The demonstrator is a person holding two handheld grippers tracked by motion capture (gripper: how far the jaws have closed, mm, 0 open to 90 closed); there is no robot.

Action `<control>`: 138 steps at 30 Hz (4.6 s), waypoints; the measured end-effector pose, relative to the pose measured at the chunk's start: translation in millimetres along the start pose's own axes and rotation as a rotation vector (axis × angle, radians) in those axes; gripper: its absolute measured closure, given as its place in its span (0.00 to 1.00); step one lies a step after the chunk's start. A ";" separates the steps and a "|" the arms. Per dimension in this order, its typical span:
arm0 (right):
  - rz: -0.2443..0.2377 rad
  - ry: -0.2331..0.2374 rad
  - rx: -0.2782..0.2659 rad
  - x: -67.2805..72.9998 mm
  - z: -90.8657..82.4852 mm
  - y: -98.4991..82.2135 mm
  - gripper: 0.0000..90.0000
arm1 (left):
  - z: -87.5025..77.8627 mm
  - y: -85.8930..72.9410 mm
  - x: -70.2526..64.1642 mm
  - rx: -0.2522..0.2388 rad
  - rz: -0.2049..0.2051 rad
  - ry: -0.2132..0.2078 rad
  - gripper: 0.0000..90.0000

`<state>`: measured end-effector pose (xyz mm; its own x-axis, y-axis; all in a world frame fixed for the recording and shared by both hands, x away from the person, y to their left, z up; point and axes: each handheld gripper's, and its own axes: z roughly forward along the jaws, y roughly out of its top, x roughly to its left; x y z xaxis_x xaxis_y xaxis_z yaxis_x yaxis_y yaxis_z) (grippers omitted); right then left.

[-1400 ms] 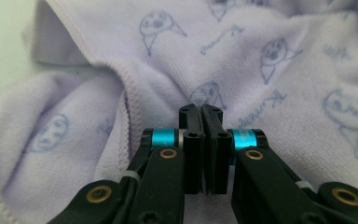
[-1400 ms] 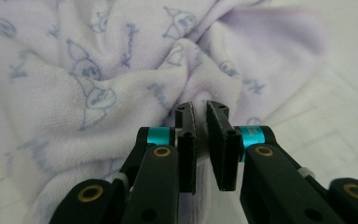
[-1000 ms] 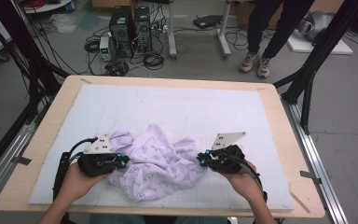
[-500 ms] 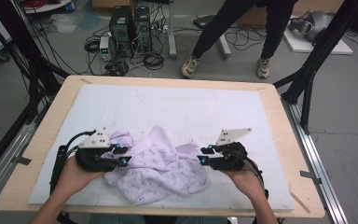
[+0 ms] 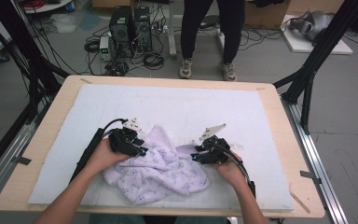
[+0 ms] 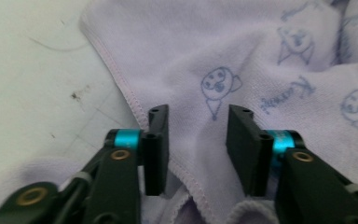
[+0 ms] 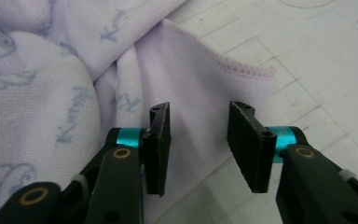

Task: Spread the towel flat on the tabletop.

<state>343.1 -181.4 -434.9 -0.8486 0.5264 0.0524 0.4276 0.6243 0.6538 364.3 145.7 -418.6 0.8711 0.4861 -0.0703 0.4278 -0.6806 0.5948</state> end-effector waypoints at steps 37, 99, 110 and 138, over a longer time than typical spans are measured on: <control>0.043 0.015 0.023 -18.7 -35.1 -22.6 0.57 | -15.6 -1.3 10.8 -0.051 -0.083 0.082 0.67; 0.044 0.019 -0.155 -3.2 -39.5 5.7 0.55 | -66.0 -27.4 -6.4 -0.221 -0.061 0.086 0.53; -0.054 0.080 -0.062 44.0 4.0 -5.6 0.59 | -50.4 -62.0 -37.8 -0.158 0.039 -0.008 0.63; 0.082 -0.033 -0.084 -40.8 12.8 43.0 0.96 | -27.3 -14.6 57.1 -0.207 -0.197 0.111 0.82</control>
<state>400.1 -168.7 -418.5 -0.8008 0.5930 0.0843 0.4661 0.5286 0.7095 401.2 198.3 -409.5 0.7400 0.6620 -0.1191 0.5175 -0.4472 0.7295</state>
